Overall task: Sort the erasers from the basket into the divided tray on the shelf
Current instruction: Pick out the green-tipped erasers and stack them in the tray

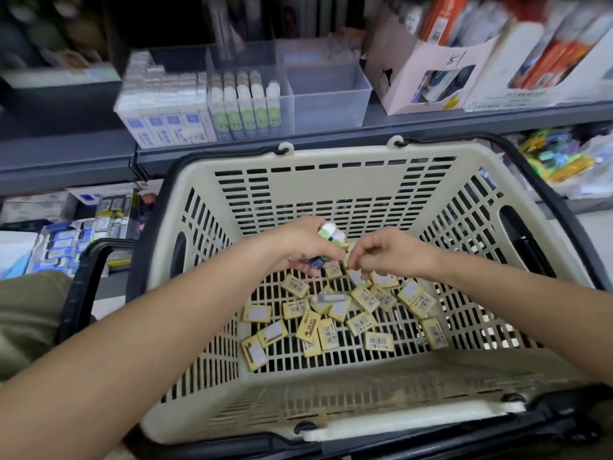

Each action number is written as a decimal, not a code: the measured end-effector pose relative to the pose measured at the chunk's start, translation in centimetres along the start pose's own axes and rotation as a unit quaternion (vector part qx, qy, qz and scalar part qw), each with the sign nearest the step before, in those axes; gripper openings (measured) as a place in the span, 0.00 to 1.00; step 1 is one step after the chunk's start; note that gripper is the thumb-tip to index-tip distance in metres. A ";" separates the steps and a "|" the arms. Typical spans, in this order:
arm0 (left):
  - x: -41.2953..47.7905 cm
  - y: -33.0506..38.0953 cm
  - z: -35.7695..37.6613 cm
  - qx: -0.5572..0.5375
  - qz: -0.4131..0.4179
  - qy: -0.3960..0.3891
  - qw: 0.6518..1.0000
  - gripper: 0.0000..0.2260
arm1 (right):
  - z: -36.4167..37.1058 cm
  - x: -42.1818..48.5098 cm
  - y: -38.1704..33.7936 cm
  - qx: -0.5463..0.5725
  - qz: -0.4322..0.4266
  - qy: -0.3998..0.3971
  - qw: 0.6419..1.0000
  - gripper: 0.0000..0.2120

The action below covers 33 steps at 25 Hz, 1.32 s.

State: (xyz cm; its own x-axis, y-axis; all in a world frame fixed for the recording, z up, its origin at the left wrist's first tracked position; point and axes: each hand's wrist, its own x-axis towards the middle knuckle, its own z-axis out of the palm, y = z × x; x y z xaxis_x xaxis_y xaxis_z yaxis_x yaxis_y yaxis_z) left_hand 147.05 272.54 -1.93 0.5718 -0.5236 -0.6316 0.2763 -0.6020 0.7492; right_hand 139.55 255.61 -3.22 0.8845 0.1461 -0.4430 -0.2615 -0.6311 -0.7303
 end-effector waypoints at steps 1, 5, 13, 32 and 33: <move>-0.6 0.4 -1.0 0.005 0.009 0.009 1.000 0.11 | 0.1 0.2 -0.1 -0.043 -0.010 -0.009 0.999 0.08; -2.6 0.1 -3.6 -0.020 0.018 0.033 0.999 0.10 | 2.4 1.0 1.4 -0.269 -0.025 -0.055 0.961 0.08; -4.4 -0.4 -4.7 -0.097 0.041 0.063 0.992 0.11 | 8.3 5.3 0.0 -0.320 -0.039 -0.058 0.945 0.16; -5.2 3.9 -13.4 -0.138 0.270 0.157 0.940 0.08 | -7.8 4.3 -16.0 0.003 -0.187 0.193 0.963 0.04; -4.7 4.0 -13.6 -0.160 0.278 0.182 0.930 0.08 | -9.1 4.9 -17.0 -0.008 -0.198 0.229 0.953 0.03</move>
State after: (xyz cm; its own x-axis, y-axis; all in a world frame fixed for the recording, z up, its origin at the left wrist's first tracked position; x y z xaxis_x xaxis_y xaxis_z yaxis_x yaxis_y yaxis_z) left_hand 155.99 280.82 6.75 0.9019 -0.4273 -0.0635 0.0424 -0.0587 0.9974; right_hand 151.86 260.11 11.81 0.9895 0.0298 0.1413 0.1302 -0.6080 -0.7832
